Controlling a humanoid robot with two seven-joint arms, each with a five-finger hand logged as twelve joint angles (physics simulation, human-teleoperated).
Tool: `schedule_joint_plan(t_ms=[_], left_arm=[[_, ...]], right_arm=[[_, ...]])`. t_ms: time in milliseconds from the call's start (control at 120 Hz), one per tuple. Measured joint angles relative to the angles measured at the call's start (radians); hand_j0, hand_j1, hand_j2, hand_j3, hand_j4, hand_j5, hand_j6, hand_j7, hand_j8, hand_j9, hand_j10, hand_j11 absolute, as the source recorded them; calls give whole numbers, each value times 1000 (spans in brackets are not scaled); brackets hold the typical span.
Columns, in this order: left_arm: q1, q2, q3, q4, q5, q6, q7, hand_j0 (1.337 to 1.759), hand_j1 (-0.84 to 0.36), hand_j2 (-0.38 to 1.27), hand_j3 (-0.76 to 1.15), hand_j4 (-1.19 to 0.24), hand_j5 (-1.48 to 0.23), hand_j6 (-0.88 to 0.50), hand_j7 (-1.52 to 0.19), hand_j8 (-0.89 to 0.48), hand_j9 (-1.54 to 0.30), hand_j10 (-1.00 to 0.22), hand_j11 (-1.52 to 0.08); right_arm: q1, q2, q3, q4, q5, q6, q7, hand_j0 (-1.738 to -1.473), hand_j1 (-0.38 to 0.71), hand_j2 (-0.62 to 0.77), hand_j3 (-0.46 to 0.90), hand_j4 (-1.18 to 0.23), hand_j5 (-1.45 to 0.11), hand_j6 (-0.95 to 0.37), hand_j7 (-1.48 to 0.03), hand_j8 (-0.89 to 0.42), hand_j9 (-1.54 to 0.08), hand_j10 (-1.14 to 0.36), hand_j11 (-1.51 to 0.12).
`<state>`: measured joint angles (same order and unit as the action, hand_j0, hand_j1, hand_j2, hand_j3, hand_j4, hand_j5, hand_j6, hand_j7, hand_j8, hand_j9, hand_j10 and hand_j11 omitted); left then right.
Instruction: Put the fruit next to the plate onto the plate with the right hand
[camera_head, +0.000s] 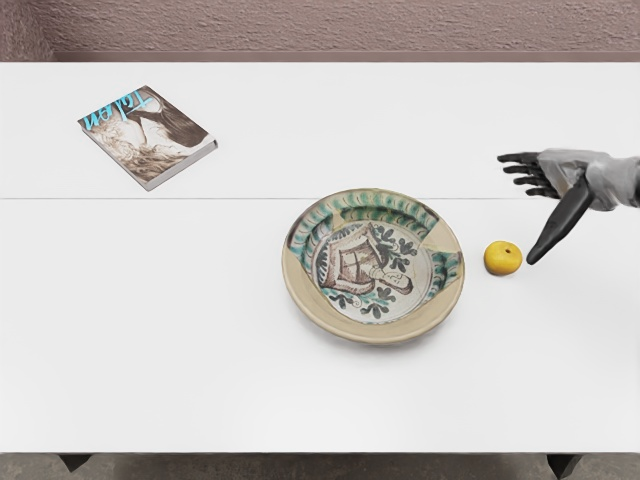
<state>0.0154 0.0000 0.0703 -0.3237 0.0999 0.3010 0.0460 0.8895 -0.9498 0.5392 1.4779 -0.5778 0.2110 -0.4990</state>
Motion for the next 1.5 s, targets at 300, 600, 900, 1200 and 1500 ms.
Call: schedule_joint_plan(t_ms=[300,600,900,1200,1500], left_arm=[[0,0,0,0,0,0,0,1658,343,1,0,-5,-6,-5,-6,-5,-6,-5,-6],[0,0,0,0,0,0,0,1658,343,1,0,-5,-6,-5,-6,-5,-6,-5,-6],[0,0,0,0,0,0,0,1658,343,1,0,-5,-6,-5,-6,-5,-6,-5,-6],[0,0,0,0,0,0,0,1658,343,1,0,-5,-6,-5,-6,-5,-6,-5,-6],[0,0,0,0,0,0,0,1658,343,1,0,-5,-6,-5,-6,-5,-6,-5,-6]], right_arm=[[-7,163,-129,65,-355,-388,-105,-1658,-349,2,0,-4,-1,-5,0,-4,0,-3,0],[-57,276,-183,-29,-469,-469,-112,-1658,-349,2,0,-3,-1,-5,0,-4,0,-3,0],[-102,305,-188,-55,-502,-553,-112,-1658,-349,2,0,-3,-1,-5,0,-4,0,-3,0],[-100,297,-187,-58,-500,-562,-112,-1658,-320,-3,0,-28,-33,-30,-33,-29,-33,-28,-33],[-118,287,-186,-57,-522,-594,-112,-1658,-224,-50,0,-116,-151,-120,-149,-117,-152,-116,-152]])
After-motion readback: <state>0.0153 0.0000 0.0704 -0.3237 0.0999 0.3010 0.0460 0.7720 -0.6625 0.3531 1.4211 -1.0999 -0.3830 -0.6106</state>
